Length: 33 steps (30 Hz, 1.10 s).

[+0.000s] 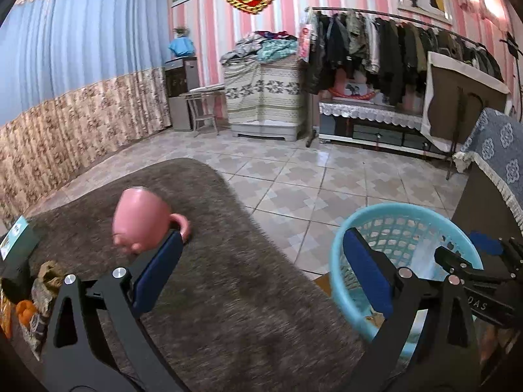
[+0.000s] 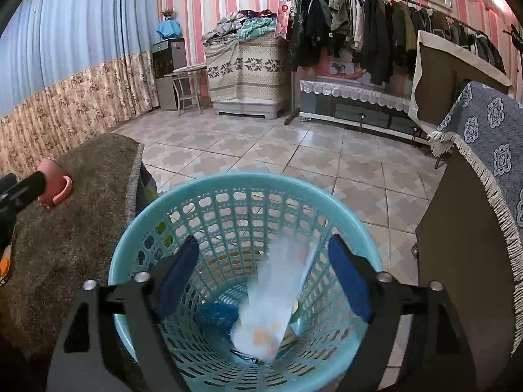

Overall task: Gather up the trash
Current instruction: 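Open the left tool to drop the lid while the right tool releases the card into the basket, then move both tools back over the rug toward the cardboard tray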

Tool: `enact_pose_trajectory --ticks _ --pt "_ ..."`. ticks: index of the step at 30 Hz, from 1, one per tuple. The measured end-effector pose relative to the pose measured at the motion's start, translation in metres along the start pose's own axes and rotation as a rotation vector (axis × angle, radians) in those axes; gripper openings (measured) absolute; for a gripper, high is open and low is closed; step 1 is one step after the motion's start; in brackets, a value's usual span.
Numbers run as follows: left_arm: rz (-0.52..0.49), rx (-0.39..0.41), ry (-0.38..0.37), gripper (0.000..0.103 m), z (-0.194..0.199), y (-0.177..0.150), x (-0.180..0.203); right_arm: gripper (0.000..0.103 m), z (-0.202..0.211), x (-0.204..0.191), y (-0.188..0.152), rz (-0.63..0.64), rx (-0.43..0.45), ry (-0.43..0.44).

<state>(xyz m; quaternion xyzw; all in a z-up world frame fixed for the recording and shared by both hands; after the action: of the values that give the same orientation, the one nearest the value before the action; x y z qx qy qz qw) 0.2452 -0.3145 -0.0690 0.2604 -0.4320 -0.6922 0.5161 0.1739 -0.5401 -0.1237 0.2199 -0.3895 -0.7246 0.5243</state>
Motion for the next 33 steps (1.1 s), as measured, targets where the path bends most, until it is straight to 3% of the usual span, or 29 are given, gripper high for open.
enact_pose_trajectory --ticks 8,16,26,33 --pt "0.045 0.018 0.058 0.097 0.020 0.000 -0.040 0.094 0.011 -0.009 0.011 0.023 0.030 0.005" --pt "0.072 0.046 0.112 0.097 0.044 -0.001 -0.073 0.095 0.029 -0.027 0.024 0.019 0.090 0.072" --pt "0.125 0.063 0.198 0.097 0.086 -0.009 -0.130 0.095 0.058 -0.090 0.037 0.088 0.168 0.215" --pt "0.188 0.069 0.269 0.097 0.118 -0.019 -0.185 0.095 0.068 -0.137 0.035 0.170 0.181 0.262"
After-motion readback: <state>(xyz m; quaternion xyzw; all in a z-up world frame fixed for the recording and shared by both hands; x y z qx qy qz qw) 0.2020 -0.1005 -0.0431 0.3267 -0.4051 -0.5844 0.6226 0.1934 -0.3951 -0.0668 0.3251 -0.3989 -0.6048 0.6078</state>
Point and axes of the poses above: each gripper's, at about its wrist camera, not at the fingertips, and z roughly against the way its jaws point, x to its right, y to its top, the point moved 4 cm from there along -z, roughly the way its jaws point, and after that the axes turned 9 degrees about z, right-handed, at the moved point
